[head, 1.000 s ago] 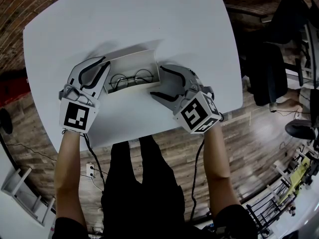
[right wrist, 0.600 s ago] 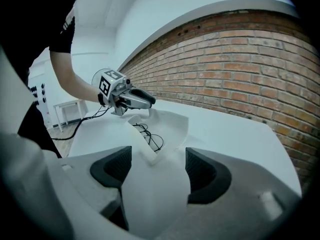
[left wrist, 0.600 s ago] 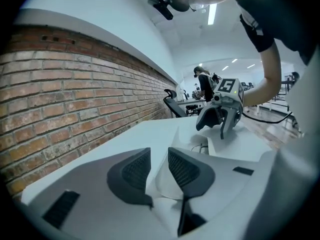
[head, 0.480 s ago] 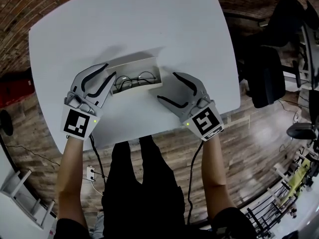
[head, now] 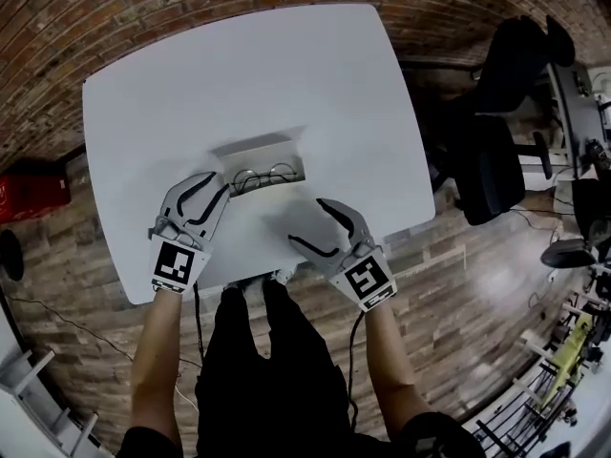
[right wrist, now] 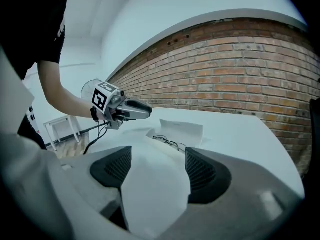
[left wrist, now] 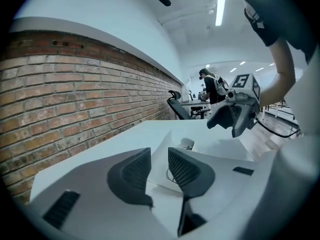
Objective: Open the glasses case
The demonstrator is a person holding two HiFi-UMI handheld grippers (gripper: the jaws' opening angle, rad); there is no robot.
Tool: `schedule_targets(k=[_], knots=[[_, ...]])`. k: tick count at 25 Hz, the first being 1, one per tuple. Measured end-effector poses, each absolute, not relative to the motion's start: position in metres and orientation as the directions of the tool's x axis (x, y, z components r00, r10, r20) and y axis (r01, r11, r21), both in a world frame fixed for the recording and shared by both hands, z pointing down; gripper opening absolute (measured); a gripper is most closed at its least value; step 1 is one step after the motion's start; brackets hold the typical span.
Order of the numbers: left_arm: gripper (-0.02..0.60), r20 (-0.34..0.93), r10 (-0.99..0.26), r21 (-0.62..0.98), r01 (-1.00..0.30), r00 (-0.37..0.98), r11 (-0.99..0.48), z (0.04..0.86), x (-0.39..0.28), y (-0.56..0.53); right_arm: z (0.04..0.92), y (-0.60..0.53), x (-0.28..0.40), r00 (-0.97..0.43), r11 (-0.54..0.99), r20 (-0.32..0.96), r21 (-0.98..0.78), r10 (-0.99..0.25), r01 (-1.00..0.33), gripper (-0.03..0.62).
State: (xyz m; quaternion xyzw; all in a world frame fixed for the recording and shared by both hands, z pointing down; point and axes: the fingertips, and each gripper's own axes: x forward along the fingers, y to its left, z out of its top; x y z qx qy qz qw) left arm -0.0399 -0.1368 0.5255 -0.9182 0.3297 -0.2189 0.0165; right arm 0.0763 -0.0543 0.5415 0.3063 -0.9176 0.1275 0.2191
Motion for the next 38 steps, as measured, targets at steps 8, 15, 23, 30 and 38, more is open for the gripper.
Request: schedule_targets(k=[8,15,23,30,38], knots=[[0.031,0.36,-0.684,-0.094,-0.705,0.635,-0.703,0.504,-0.068,-0.104,0.501,-0.024,0.06,-0.701,0.739,0.477,-0.146,-0.53,-0.658,0.334],[0.009,0.334,-0.723,-0.082,-0.745,0.605,-0.662,0.462,-0.095,-0.082,0.447,-0.023,0.047,-0.699,0.735,0.436,-0.114,-0.567,-0.668,0.292],[0.008,0.277,-0.743,-0.081,-0.756,0.609,-0.65,0.417,-0.109,-0.067,0.399,-0.022,0.045,-0.688,0.726,0.38,-0.06,-0.618,-0.685,0.185],[0.008,0.161,-0.758,-0.159,-0.741,0.633,-0.652,0.359,-0.12,-0.059,0.366,-0.021,0.06,-0.639,0.664,0.318,-0.039,-0.7,-0.747,0.067],[0.006,0.135,-0.769,-0.108,-0.762,0.625,-0.638,0.324,-0.142,-0.057,0.328,-0.028,0.086,-0.585,0.6,0.238,-0.011,-0.775,-0.8,0.005]])
